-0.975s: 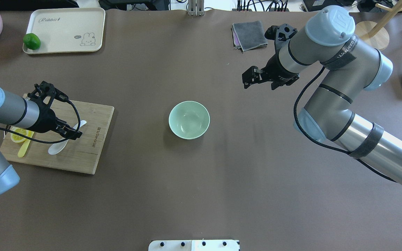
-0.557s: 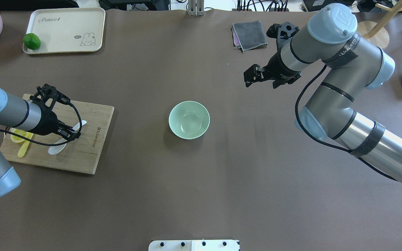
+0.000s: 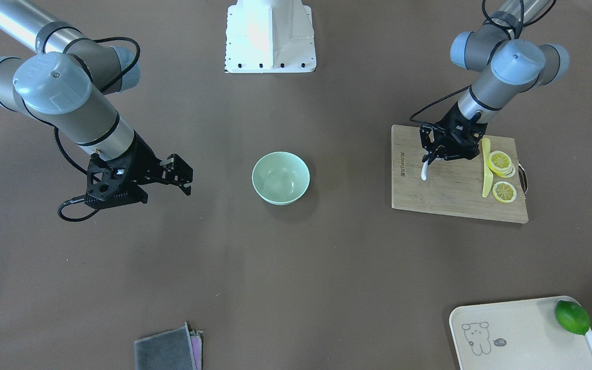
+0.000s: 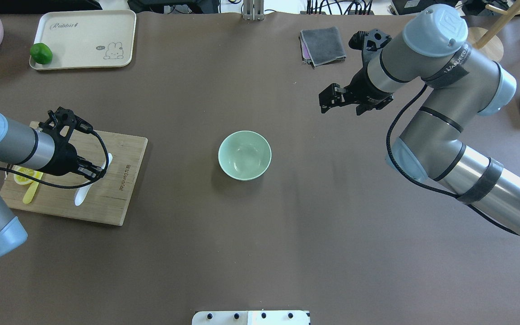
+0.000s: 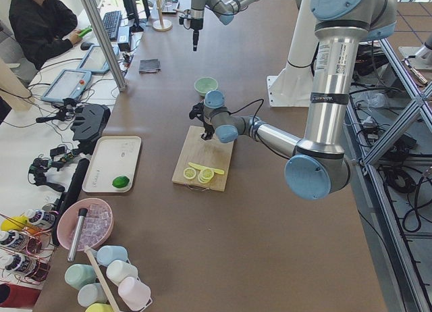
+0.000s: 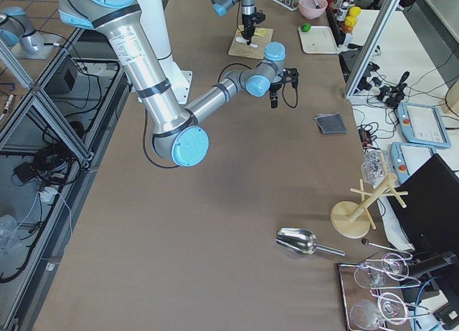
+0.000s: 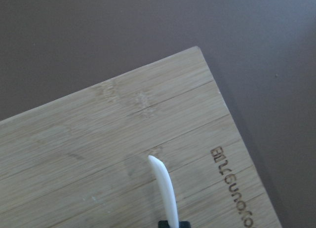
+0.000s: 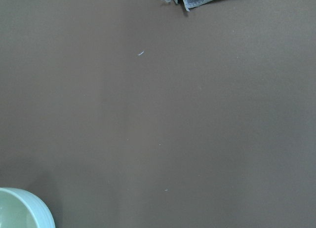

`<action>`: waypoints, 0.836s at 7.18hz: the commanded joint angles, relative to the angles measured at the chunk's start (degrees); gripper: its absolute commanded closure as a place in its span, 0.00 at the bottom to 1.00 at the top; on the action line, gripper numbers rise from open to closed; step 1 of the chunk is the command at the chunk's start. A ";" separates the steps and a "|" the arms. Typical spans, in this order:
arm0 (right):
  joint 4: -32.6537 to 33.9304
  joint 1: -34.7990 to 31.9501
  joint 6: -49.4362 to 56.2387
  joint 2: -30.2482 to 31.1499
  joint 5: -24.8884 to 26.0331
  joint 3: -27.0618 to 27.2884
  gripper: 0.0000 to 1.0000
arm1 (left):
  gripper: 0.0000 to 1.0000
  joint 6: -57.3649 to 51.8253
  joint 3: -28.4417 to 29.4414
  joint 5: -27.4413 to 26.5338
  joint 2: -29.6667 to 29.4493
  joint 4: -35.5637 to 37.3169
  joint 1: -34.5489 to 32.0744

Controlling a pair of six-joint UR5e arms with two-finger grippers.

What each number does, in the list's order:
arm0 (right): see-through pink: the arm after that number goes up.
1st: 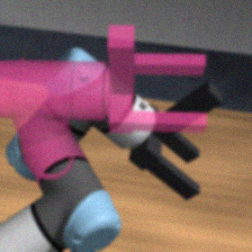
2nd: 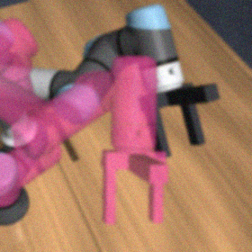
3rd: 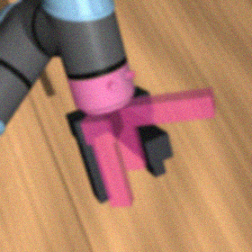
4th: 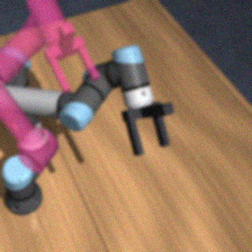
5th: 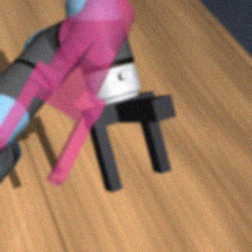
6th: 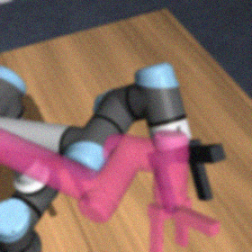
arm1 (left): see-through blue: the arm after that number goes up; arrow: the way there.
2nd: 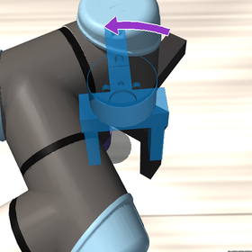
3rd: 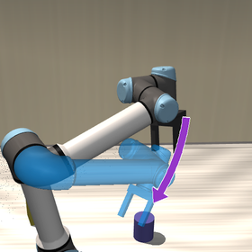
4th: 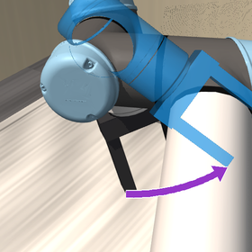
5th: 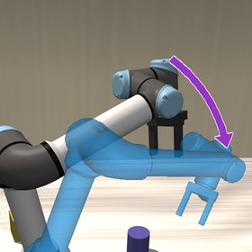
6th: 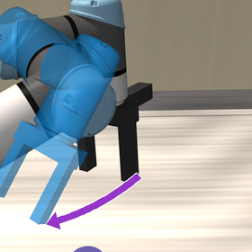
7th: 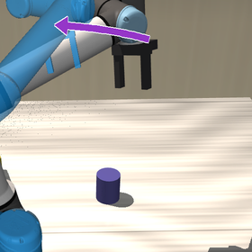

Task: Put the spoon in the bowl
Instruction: 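Lift the white spoon and carry it over the green bowl with the left gripper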

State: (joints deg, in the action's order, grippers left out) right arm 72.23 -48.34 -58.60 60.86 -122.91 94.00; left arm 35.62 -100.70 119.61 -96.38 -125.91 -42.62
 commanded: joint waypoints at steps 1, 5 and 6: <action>-0.24 -3.67 1.81 5.11 -3.72 3.45 0.00 | 1.00 8.02 -1.78 3.26 -8.24 5.72 -0.27; 0.37 -11.06 10.74 13.39 -8.73 4.18 0.00 | 1.00 18.61 9.33 2.82 -32.34 13.33 0.52; 2.20 -12.47 11.92 13.85 -9.27 4.44 0.00 | 1.00 19.57 13.21 -0.48 -33.95 8.71 2.44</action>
State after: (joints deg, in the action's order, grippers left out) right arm 72.92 -58.82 -49.53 73.60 -130.79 98.43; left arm 53.86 -92.27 121.64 -127.00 -113.57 -41.69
